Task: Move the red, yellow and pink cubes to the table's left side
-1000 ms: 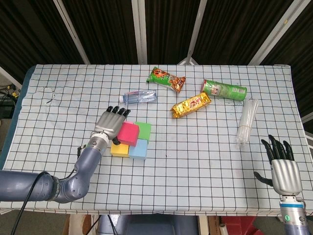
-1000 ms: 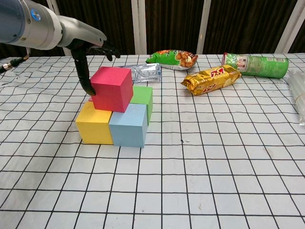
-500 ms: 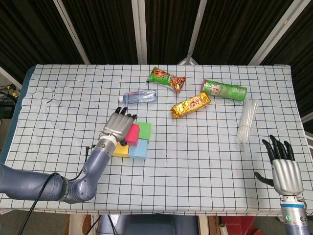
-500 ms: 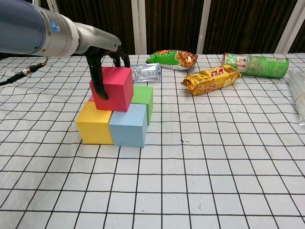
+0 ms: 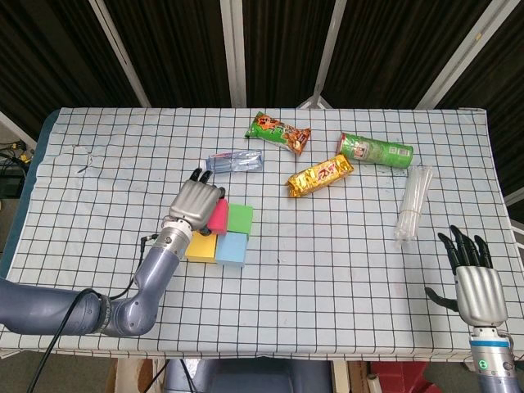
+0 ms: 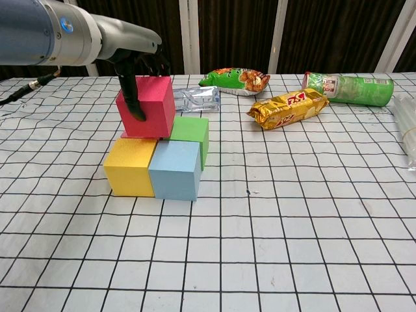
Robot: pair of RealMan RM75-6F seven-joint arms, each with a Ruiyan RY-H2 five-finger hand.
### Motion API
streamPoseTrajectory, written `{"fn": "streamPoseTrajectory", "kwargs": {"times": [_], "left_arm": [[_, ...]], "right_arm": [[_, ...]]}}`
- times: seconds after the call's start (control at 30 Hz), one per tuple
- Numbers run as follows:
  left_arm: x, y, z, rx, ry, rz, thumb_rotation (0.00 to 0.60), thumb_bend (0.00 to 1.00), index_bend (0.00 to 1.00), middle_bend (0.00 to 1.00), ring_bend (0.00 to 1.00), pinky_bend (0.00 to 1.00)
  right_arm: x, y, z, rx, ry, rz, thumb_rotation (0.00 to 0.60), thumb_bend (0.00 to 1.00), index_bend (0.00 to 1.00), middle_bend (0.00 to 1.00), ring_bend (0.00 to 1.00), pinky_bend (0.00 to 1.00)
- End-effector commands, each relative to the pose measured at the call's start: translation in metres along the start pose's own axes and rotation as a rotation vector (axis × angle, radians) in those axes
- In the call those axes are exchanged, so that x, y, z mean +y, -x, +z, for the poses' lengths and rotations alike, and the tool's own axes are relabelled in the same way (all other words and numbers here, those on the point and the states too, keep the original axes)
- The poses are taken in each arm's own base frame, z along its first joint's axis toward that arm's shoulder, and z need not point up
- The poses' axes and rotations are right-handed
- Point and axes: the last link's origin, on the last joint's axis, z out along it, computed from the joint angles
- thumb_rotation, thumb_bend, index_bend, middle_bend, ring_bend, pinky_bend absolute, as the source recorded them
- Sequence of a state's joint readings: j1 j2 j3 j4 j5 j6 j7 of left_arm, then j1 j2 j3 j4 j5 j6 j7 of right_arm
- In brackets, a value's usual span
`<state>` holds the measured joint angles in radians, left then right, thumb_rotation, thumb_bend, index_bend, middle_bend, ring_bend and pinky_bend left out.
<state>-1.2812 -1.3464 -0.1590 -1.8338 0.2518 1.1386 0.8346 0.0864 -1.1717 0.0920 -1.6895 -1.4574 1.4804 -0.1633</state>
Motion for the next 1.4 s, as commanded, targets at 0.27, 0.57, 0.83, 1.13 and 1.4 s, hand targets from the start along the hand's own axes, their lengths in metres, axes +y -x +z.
{"fn": "streamPoseTrajectory", "kwargs": {"times": [0.27, 0.57, 0.83, 1.13, 1.4], "left_arm": [[-0.067, -0.023, -0.025, 0.228, -0.125, 0.268, 0.6, 0.25, 0.49, 0.45, 0.1, 0.0], [-0.156, 0.009, -0.034, 0.209, -0.269, 0.467, 0.6, 0.24, 0.47, 0.43, 0.1, 0.0], [-0.175, 0.033, -0.004, 0.225, -0.304, 0.373, 0.6, 0.21, 0.4, 0.38, 0.1, 0.0], [-0.174, 0.068, 0.027, 0.118, -0.383, 0.276, 0.6, 0.13, 0.25, 0.12, 0.08, 0.0], [-0.15, 0.071, 0.034, 0.158, -0.241, 0.156, 0.6, 0.0, 0.11, 0.0, 0.0, 0.0]], "right_arm": [[-0.001, 0.003, 0.0, -0.017, -0.004, -0.002, 0.6, 0.06, 0.12, 0.03, 0.1, 0.0], [-0.006, 0.007, 0.001, -0.032, -0.018, -0.003, 0.6, 0.06, 0.12, 0.03, 0.1, 0.0], [-0.006, 0.011, 0.005, -0.04, -0.009, -0.014, 0.6, 0.06, 0.12, 0.03, 0.1, 0.0], [-0.005, 0.014, 0.007, -0.06, -0.005, -0.018, 0.6, 0.06, 0.12, 0.03, 0.1, 0.0], [-0.006, 0.015, 0.008, -0.064, -0.005, -0.018, 0.6, 0.06, 0.12, 0.03, 0.1, 0.0]]}}
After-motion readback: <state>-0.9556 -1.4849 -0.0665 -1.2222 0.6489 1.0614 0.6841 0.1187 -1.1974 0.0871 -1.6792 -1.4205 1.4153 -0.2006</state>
